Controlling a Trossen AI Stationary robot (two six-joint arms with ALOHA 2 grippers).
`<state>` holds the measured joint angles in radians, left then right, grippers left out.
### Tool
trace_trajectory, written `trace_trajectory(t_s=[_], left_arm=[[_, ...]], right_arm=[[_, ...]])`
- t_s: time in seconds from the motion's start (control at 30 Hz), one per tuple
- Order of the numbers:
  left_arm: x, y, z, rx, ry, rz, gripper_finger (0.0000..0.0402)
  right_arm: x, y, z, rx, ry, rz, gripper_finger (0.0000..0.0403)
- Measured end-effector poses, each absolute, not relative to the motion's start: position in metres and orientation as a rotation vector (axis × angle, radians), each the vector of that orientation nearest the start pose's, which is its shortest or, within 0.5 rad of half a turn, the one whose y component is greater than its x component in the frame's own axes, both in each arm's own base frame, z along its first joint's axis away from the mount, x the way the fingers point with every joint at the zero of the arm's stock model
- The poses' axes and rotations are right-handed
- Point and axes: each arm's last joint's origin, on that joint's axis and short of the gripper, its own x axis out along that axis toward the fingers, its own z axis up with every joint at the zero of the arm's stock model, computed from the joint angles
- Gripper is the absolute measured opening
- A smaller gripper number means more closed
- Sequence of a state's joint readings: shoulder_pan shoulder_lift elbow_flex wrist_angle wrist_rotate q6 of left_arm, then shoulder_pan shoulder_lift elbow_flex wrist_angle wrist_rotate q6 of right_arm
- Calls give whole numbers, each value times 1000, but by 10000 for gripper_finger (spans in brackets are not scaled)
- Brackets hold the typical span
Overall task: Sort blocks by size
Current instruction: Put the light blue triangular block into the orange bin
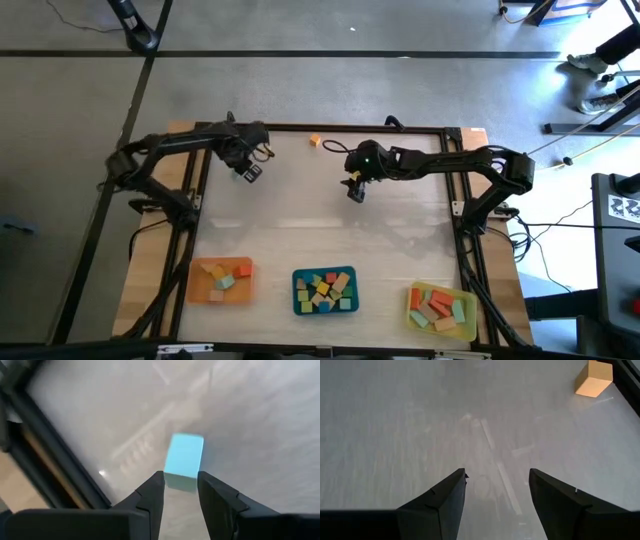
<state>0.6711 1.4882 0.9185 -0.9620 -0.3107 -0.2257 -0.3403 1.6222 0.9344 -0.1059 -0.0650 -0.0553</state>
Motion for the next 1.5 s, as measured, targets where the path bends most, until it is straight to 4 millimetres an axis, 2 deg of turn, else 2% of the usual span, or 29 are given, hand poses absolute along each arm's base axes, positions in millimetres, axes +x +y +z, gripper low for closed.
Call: trace_trajectory(t_s=[0.13, 0.27, 0.4, 0.57, 0.77, 0.9, 1.03, 1.17, 1.27, 1.5], left_arm=[[178, 148, 212, -419, 1349, 1010, 106], [168, 148, 217, -432, 1274, 1060, 117], [158, 154, 210, -480, 1288, 1105, 158], [148, 157, 190, -587, 1287, 1008, 213], [137, 162, 171, -630, 1258, 971, 230], [136, 164, 158, -620, 1211, 946, 224], [136, 163, 143, -628, 1281, 916, 214], [137, 164, 137, -624, 1294, 897, 196], [138, 164, 138, -612, 1288, 891, 172], [139, 164, 142, -575, 1253, 887, 88]], right_arm=[[311, -108, 189, 131, 785, -247, 218], [311, -108, 189, 132, 784, -248, 218], [311, -108, 189, 132, 784, -248, 218], [311, -108, 189, 130, 784, -248, 218], [311, -108, 189, 128, 784, -246, 218], [311, -108, 189, 127, 783, -247, 218], [311, -108, 189, 128, 782, -248, 218], [311, -108, 190, 129, 779, -248, 218], [311, -108, 190, 127, 768, -249, 218], [313, -109, 192, 121, 740, -250, 218]])
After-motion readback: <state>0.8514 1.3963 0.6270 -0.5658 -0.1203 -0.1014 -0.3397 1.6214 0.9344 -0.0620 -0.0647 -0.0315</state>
